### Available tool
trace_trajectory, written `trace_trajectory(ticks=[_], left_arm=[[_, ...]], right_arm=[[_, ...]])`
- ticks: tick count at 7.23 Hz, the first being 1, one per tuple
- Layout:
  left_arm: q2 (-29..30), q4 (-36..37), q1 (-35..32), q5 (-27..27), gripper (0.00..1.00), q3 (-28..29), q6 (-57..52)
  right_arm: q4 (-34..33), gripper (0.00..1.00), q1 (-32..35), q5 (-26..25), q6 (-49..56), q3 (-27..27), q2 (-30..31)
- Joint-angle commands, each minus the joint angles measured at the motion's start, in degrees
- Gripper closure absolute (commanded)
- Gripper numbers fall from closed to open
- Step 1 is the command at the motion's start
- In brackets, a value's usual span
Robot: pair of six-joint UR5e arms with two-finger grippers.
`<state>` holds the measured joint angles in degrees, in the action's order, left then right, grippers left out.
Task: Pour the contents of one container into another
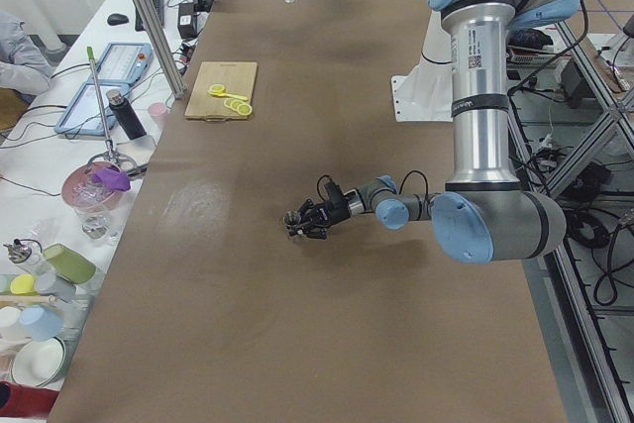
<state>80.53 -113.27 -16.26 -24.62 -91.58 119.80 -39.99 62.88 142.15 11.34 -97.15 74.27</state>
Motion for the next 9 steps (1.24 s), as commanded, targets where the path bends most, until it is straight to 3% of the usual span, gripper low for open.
trace_trajectory(ticks=[1, 3, 5, 6, 8, 9], left_arm=[[0.59, 0.07, 0.0, 0.1, 1.0, -2.35, -0.88], [2.51, -0.55, 0.0, 0.36, 1.0, -6.39, -7.71], [10.93, -3.42, 0.0, 0.97, 1.0, -5.8, -19.54], [13.83, -12.93, 0.0, 0.8, 1.0, -4.58, -27.52], [20.59, -22.22, 0.0, -2.34, 1.0, -2.64, -47.31], [23.41, -25.48, 0.0, -6.02, 1.0, -1.68, -47.99]], right_arm=[[0.0, 1.0, -0.04, -0.21, 0.09, 0.12, 0.0], [0.0, 1.0, 0.23, -0.21, 0.0, 0.12, -0.09], [-1.49, 1.0, 0.23, -0.12, 0.0, -0.49, -1.05], [-3.06, 1.0, 0.23, 0.05, 0.0, -1.02, -2.27], [-6.85, 1.0, 0.05, -0.12, 0.0, -4.35, -3.16], [-8.08, 1.0, -0.04, -0.12, -0.52, -6.28, -2.99]])
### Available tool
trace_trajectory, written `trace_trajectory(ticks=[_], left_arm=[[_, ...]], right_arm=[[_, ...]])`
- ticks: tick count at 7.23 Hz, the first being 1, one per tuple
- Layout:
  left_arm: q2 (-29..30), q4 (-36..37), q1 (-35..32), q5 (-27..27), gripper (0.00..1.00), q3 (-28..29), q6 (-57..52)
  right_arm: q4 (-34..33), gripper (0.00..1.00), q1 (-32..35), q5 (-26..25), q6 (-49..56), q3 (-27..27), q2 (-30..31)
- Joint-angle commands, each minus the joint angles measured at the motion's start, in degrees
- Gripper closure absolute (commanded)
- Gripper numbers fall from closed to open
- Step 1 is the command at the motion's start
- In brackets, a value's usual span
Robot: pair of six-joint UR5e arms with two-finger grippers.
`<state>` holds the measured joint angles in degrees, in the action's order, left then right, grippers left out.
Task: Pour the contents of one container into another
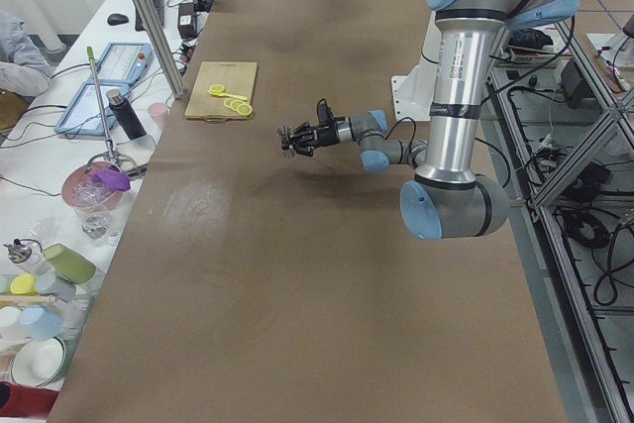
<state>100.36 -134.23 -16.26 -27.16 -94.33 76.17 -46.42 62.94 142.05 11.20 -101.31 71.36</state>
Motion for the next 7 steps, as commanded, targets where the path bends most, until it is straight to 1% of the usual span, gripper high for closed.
trace_trajectory(ticks=[1, 2, 3, 4, 5, 6, 7], left_arm=[[6.14, -4.63, 0.0, -3.51, 1.0, 2.12, -4.54], [8.78, -4.64, 0.0, -3.34, 1.0, 3.09, -7.67], [11.94, -4.64, -0.09, -3.34, 1.0, 4.15, -17.97], [15.8, -4.64, -0.18, -3.34, 1.0, 6.59, -21.64], [18.71, -4.64, -0.26, -3.34, 1.0, 9.05, -21.94], [21.43, -4.64, -1.31, -3.43, 1.0, 10.21, -22.03], [21.98, -4.64, -2.02, -3.78, 1.0, 10.48, -22.03]], right_arm=[[-1.83, 1.0, -1.32, -0.19, -3.96, -3.45, -0.17], [-1.92, 1.0, -2.98, -1.93, -6.26, -5.11, -0.34], [-1.92, 1.0, -5.35, -4.56, -6.63, -6.87, -0.26], [-5.14, 1.0, -7.38, -6.59, -6.72, -9.24, -0.35], [-11.26, 1.0, -8.87, -8.0, -6.63, -12.57, -1.39], [-12.97, 1.0, -9.41, -8.27, -6.63, -12.86, -1.92], [-13.08, 1.0, -9.85, -8.71, -6.55, -12.86, -1.41]])
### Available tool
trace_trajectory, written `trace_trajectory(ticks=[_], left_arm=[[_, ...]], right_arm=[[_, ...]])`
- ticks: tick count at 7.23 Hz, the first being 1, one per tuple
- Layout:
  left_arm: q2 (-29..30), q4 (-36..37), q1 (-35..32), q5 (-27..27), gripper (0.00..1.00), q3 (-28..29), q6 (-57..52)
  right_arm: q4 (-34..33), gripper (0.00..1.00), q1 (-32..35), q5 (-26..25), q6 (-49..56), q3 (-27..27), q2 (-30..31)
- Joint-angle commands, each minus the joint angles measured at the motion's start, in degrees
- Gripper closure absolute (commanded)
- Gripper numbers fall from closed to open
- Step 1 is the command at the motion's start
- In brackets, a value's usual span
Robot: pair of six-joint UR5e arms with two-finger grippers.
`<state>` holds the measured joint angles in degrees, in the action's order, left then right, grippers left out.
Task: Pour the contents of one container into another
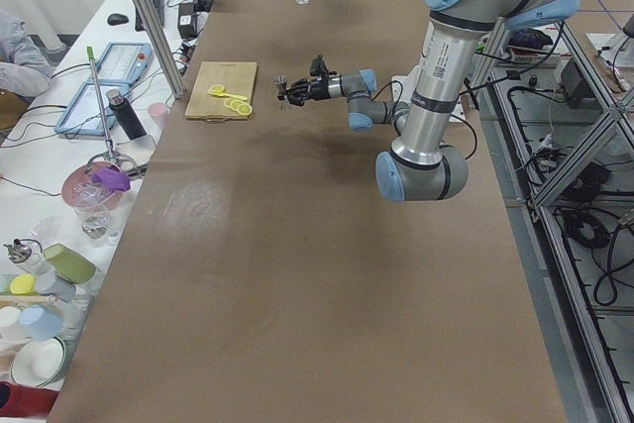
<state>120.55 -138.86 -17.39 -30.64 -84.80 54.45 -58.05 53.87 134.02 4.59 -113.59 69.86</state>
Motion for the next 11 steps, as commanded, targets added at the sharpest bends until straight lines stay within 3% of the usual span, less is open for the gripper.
trace_trajectory(ticks=[1, 3, 8, 11], left_arm=[[3.8, 0.0, -1.85, -0.47, 1.0, 2.86, -1.01], [6.0, -0.09, -2.21, -6.24, 1.0, 3.32, -1.89], [10.23, -0.97, -1.51, -6.89, 1.0, 3.85, -9.1], [14.87, -6.49, 0.16, -8.11, 1.0, 10.06, -14.55]], right_arm=[[-1.45, 1.0, -0.79, -0.69, 0.06, -0.58, 0.37], [-1.63, 1.0, -0.79, -0.61, 0.06, -0.32, 1.42], [-2.24, 1.0, -1.05, -0.69, 0.06, 0.82, 1.6], [-8.02, 1.0, -1.57, -1.74, 0.41, 1.08, -2.69]])
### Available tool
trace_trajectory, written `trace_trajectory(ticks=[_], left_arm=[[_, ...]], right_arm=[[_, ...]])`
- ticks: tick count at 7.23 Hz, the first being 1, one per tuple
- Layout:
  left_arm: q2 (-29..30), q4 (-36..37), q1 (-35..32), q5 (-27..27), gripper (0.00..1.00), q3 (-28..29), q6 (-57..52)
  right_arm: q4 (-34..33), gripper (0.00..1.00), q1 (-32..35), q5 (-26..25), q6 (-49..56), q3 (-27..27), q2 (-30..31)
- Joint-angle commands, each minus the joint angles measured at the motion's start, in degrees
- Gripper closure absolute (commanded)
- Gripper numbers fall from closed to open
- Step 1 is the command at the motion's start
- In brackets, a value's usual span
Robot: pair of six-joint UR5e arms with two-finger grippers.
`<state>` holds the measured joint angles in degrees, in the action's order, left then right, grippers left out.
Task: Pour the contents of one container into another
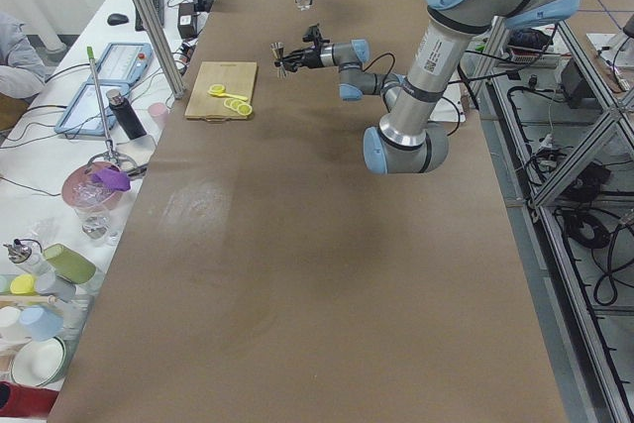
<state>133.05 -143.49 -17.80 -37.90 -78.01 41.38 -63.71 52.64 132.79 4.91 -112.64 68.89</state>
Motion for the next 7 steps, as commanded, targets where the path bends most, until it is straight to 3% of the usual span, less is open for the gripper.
trace_trajectory(ticks=[1, 5, 7], left_arm=[[3.17, -4.41, 0.49, -3.21, 1.0, 5.3, -1.57], [3.79, -5.05, 0.4, -4.98, 1.0, 6.9, -1.66], [3.88, -5.05, 0.23, -5.08, 1.0, 7.25, -1.57]], right_arm=[[-3.0, 1.0, -0.43, -0.78, 0.18, 0.93, -2.96], [-6.25, 1.0, -0.7, -1.57, 1.85, 5.22, -7.52], [-12.36, 1.0, -0.7, -2.97, 7.17, 7.69, -10.86]])
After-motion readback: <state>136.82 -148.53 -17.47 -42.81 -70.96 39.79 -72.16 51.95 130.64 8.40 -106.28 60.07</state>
